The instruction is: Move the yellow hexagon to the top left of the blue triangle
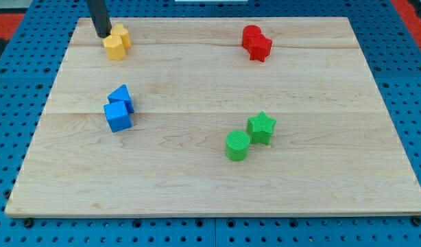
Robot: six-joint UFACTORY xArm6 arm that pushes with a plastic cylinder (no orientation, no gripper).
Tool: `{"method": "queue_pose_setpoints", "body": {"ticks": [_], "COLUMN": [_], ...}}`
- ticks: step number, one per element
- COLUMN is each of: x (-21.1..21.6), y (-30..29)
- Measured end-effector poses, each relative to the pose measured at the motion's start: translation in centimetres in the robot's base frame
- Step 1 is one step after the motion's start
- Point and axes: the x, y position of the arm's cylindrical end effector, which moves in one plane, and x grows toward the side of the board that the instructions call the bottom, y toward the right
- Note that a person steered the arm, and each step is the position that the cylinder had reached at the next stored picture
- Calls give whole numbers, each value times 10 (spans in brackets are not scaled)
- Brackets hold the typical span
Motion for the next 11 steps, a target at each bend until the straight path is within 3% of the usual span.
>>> {"method": "queue_pose_setpoints", "body": {"ticks": [1, 2, 4, 7, 10, 11], "x": [5, 8, 20, -8, 73, 75], "y": [11, 61, 21, 0, 34, 84]}}
